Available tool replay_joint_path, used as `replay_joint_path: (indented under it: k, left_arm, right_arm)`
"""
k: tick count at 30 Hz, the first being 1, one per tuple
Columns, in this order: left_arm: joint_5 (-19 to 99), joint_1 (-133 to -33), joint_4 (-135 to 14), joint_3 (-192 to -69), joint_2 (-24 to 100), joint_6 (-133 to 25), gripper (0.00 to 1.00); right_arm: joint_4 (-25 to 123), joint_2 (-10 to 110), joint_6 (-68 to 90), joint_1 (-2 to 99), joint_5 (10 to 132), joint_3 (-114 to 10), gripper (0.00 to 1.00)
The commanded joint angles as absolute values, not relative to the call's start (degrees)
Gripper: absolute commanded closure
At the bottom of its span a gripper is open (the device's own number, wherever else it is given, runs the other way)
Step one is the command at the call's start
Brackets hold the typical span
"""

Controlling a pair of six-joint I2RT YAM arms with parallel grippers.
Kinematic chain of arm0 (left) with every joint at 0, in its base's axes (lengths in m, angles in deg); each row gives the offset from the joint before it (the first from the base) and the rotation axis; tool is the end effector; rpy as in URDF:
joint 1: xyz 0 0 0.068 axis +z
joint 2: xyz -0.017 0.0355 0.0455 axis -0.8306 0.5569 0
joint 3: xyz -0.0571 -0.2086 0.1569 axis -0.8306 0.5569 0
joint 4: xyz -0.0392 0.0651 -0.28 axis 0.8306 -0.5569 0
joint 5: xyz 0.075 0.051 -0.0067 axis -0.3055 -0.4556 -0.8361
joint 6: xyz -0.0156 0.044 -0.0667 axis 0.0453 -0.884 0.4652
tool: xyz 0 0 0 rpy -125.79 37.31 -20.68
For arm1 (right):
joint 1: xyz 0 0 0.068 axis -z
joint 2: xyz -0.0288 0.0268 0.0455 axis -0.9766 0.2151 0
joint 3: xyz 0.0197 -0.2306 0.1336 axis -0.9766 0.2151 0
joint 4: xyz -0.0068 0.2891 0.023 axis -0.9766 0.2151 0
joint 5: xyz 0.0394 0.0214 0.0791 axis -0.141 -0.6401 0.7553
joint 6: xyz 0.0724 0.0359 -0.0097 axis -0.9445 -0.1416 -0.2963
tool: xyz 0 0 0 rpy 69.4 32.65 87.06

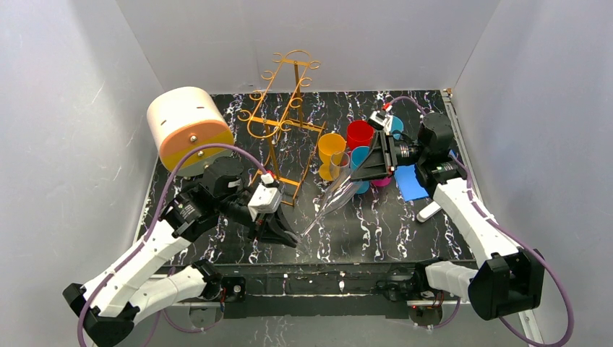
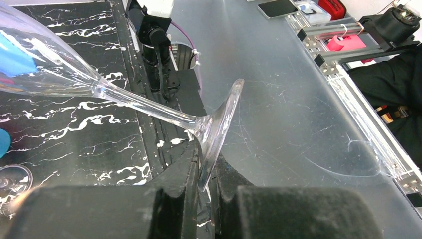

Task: Take the wine glass off the wine glass rack
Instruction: Place the wine glass at the center of the board.

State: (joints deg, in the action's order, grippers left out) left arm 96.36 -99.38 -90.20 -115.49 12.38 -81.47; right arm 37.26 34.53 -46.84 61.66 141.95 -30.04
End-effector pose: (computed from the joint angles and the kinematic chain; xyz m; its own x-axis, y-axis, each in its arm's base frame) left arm 0.1145 -0.1948 0.3693 -0.0002 0.1592 -0.9872 0.9468 -0.3178 -0.0515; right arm 0.2534 0.1443 0.3485 -0.9067 -0.0764 -0.4149 -0.4137 -0.0318 0.9099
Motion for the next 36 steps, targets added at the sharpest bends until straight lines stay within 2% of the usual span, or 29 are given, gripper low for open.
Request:
replay_joint_path:
  k: [1, 8, 13, 16, 20, 25, 27, 28, 31, 35, 36]
  left_arm:
    - [88.66, -97.74, -91.17, -115.80, 14.34, -81.95, 1.00]
    - [87.22, -97.66, -85.90, -115.21, 14.85, -78.74, 1.00]
    - [84.47, -97.45, -85.68, -114.72, 15.76, -78.58, 1.00]
    - [84.72, -97.41, -85.44, -115.51, 17.04, -77.48, 1.00]
    - [82.00, -97.44, -85.31, -116.65, 16.76, -76.57, 1.00]
    - [79.35, -97.36, -84.30, -116.39, 16.70, -76.52, 1.00]
    - [78.75, -97.35, -85.59, -116.77, 17.48, -76.89, 1.00]
    - [78.21, -97.37, -86.21, -116.86, 17.77, -77.02, 1.00]
    - [75.14, -97.33, -85.55, -116.17, 17.51, -75.53, 1.00]
    - [74.08, -97.34, -85.82, -115.44, 15.73, -74.87, 0.90]
    - [73.46, -97.37, -86.79, -115.29, 15.19, -75.00, 0.82]
  right_arm:
    - [37.77, 34.65, -47.26, 60.76, 148.79, -33.14, 0.62]
    - [39.99, 34.93, -45.77, 60.24, 149.46, -35.05, 0.68]
    - [40.66, 35.47, -45.89, 59.27, 150.46, -36.12, 0.59]
    - [42.56, 36.07, -44.56, 59.06, 151.75, -37.09, 0.64]
    - [42.59, 36.42, -44.73, 58.95, 151.90, -37.93, 0.81]
    - [42.64, 36.50, -44.58, 58.80, 152.11, -38.88, 0.80]
    - [42.84, 36.43, -44.61, 58.75, 151.45, -38.83, 0.90]
    - [42.85, 36.08, -44.31, 58.76, 151.19, -38.63, 0.99]
    - [42.88, 34.66, -43.09, 58.76, 149.20, -37.30, 0.99]
    - [45.72, 33.96, -41.28, 58.70, 147.24, -37.02, 0.99]
    - [48.95, 33.96, -38.80, 58.78, 146.92, -37.34, 0.99]
